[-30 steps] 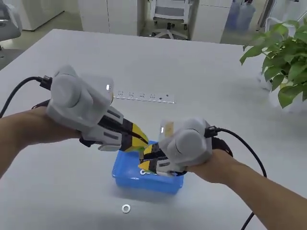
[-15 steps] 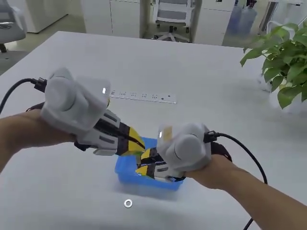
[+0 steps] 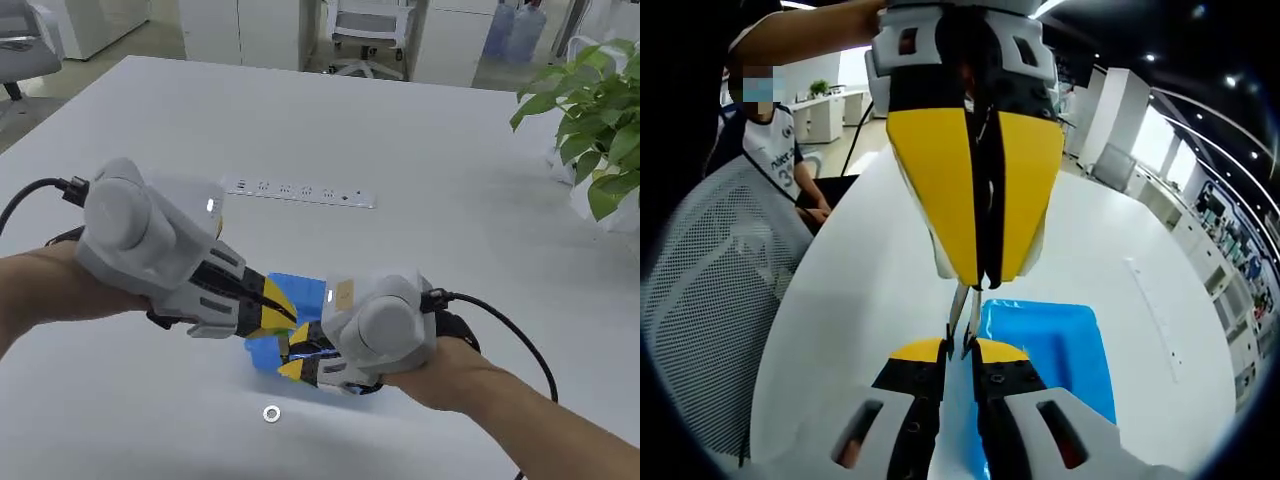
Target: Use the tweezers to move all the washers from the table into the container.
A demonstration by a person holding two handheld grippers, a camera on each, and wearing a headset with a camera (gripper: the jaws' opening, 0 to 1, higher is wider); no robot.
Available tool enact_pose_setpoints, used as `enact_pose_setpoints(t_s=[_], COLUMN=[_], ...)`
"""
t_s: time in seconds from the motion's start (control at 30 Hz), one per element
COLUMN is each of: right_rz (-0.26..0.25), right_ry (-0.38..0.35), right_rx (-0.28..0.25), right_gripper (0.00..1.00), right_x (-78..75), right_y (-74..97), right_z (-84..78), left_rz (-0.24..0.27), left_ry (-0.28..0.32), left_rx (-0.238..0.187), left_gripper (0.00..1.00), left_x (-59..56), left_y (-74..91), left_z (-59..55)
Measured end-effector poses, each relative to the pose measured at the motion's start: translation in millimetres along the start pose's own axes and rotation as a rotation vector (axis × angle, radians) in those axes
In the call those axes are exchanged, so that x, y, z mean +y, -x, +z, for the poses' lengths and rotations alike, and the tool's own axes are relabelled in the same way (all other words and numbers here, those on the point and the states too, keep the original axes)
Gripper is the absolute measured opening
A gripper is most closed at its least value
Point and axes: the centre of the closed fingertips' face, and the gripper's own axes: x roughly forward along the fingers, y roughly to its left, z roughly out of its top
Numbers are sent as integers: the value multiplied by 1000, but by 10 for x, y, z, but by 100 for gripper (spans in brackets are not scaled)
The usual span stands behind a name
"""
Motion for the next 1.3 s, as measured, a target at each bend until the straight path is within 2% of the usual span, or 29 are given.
enact_pose_setpoints(t_s=[0.4,1.3], right_rz=[38,88], right_ry=[-18,-69], right_rx=[6,2], right_gripper=[13,13], right_x=[144,359], right_y=[-127,-352], right_z=[-91,-202], left_rz=[-21,-59], left_ry=[33,86], left_rx=[7,11], left_gripper=[5,5], left_x=[-128,-280], left_y=[-51,-121], left_z=[-162,-418])
